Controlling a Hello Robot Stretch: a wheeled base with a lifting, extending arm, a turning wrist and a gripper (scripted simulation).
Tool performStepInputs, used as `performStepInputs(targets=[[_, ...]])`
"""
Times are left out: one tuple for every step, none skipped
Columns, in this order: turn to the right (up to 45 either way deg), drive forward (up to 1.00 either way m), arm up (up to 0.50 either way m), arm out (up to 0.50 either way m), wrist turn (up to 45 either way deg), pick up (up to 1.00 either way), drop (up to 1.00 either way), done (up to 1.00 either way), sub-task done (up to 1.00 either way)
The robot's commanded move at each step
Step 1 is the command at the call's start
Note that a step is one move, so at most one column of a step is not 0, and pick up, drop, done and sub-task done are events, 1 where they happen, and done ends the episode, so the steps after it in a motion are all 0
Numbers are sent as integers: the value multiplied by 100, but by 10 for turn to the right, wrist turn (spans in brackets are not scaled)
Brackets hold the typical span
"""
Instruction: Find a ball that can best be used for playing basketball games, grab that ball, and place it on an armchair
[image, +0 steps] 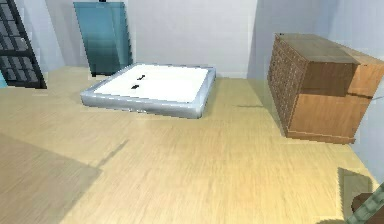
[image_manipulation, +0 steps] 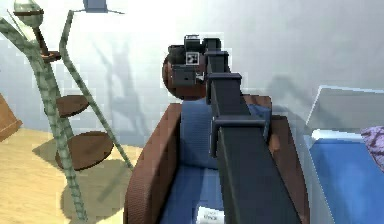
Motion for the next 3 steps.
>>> performStepInputs(targets=[[0,0,0,0,210,0,0,0,0],[0,0,-46,0,0,0,0,0,0],[0,0,-32,0,0,0,0,0,0]])
